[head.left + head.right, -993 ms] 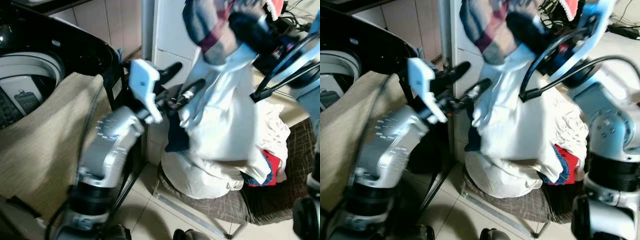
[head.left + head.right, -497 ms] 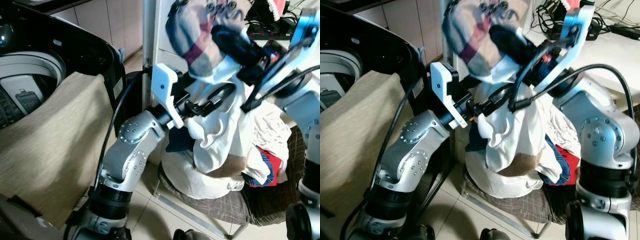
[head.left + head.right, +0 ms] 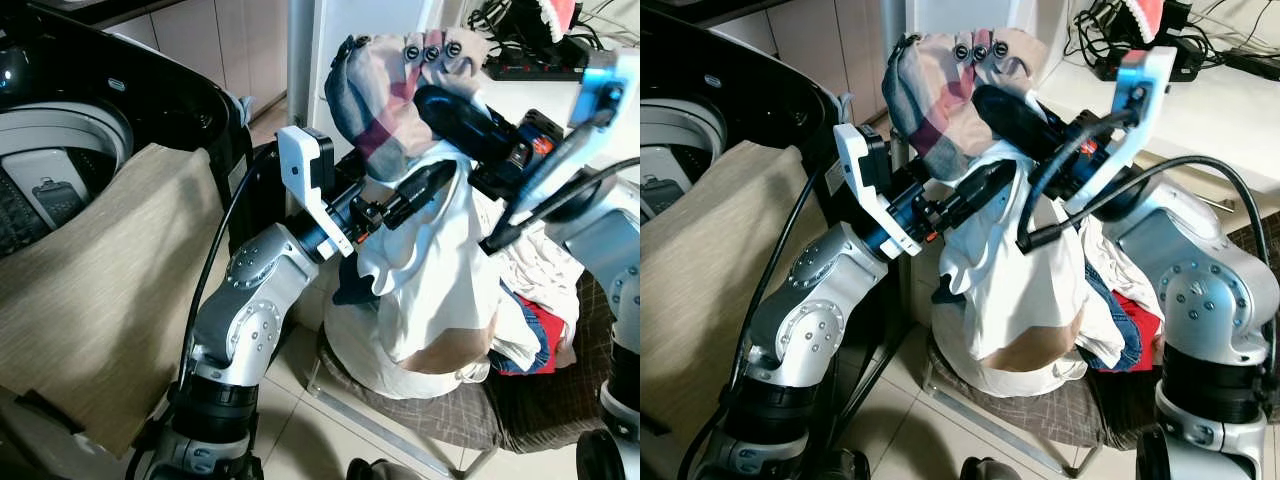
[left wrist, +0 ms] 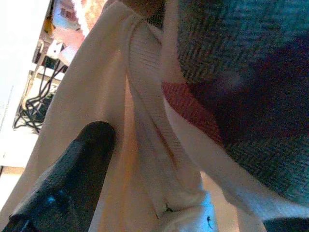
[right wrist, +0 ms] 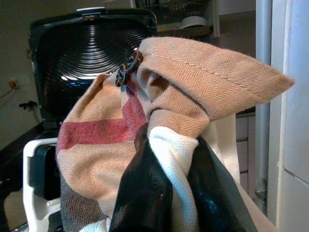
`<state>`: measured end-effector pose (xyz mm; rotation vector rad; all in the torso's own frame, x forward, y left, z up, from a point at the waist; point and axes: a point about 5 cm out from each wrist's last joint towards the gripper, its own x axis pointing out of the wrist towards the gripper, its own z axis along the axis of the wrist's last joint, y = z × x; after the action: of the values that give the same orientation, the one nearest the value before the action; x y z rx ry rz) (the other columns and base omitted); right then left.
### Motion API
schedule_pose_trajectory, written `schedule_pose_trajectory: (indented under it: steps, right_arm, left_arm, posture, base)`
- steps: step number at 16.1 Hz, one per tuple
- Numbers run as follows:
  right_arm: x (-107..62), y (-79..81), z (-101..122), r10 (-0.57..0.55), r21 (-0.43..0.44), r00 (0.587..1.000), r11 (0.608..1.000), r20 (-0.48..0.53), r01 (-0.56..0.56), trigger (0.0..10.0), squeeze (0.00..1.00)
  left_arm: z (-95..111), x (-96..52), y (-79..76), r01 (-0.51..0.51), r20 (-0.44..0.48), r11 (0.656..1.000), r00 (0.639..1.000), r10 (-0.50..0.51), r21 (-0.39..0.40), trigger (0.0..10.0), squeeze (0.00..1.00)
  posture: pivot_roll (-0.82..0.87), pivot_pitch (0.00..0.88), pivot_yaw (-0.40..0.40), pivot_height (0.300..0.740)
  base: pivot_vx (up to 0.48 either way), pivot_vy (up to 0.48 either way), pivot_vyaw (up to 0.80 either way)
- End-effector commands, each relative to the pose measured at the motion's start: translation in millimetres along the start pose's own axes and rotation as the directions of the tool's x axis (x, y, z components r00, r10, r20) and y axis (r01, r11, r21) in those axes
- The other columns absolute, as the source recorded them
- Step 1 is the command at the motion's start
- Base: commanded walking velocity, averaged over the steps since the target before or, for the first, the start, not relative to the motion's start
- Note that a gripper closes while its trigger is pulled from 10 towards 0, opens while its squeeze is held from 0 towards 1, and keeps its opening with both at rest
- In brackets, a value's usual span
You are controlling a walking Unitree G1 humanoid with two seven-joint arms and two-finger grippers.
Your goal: Clothes washing
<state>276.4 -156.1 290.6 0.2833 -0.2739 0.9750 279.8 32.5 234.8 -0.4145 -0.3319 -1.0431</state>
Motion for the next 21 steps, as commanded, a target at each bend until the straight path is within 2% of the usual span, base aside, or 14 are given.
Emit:
schedule_pose_trajectory:
  steps: [1,4,6,9,13,16,19,20,21]
  right_arm:
    - [-3.0,0.2,0.1,-0.02,0.004,1.0,1.0,-0.006,0.02,0.0,0.0]
    - [-14.4,-11.1,3.4,-0.117,-0.015,0.993,0.993,0.008,0.118,0.0,0.0]
    - [-20.3,-8.7,2.9,-0.123,-0.004,0.992,0.992,0.003,0.123,0.0,0.0]
    - [-17.2,-3.0,-2.2,-0.106,0.007,0.994,0.994,-0.007,0.106,0.0,0.0]
    - [-12.8,11.0,-4.7,-0.033,0.036,0.999,0.999,-0.006,0.033,0.0,0.0]
    - [-13.4,12.9,-9.1,-0.02,0.038,0.999,0.999,-0.034,0.021,0.0,0.0]
    - [-15.8,7.8,-16.0,-0.065,0.05,0.996,0.996,-0.066,0.068,0.0,0.0]
    - [-16.5,5.8,-16.7,-0.082,0.053,0.994,0.995,-0.067,0.085,0.0,0.0]
    - [-16.6,5.1,-17.2,-0.087,0.053,0.994,0.994,-0.07,0.091,0.0,0.0]
  left_arm:
    - [7.2,1.8,-10.4,0.061,0.031,0.998,0.998,-0.062,0.016,10.0,0.0]
    - [12.8,-18.1,5.4,-0.018,0.022,1.0,1.0,0.018,-0.02,10.0,0.0]
    - [26.7,-27.7,16.8,-0.056,0.054,0.998,0.997,0.056,0.001,10.0,0.0]
    - [32.0,-24.7,17.6,-0.06,0.079,0.998,0.995,0.059,0.013,10.0,0.0]
    - [23.4,-16.6,24.7,-0.144,0.048,0.988,0.989,0.141,0.05,10.0,0.0]
    - [30.4,-12.6,17.3,-0.082,0.104,0.996,0.992,0.078,0.034,10.0,0.0]
    - [35.9,-14.5,11.0,-0.024,0.149,0.999,0.988,0.027,-0.021,10.0,0.0]
    - [36.2,-16.1,9.8,-0.012,0.151,1.0,0.988,0.015,-0.026,9.5,0.0]
    - [35.7,-17.5,7.6,0.009,0.15,0.999,0.989,-0.002,-0.042,2.5,0.0]
  posture:
    - [-0.07,0.064,-0.051,0.74]
    - [-0.07,0.06,-0.051,0.74]
    - [-0.07,0.054,-0.055,0.74]
    - [-0.07,0.049,-0.052,0.74]
    - [-0.07,0.046,-0.048,0.74]
    - [-0.07,0.049,-0.05,0.74]
    - [-0.07,0.052,-0.053,0.74]
    - [-0.07,0.052,-0.053,0.74]
    - [-0.07,0.055,-0.055,0.74]
  base:
    - [0.0,0.0,0.0]
    - [0.0,0.0,0.0]
    - [0.0,0.0,0.0]
    - [0.0,0.0,0.0]
    - [0.0,0.0,0.0]
    - [0.0,0.0,0.0]
    - [0.0,0.0,0.0]
    - [0.0,0.0,0.0]
    - [0.0,0.0,0.0]
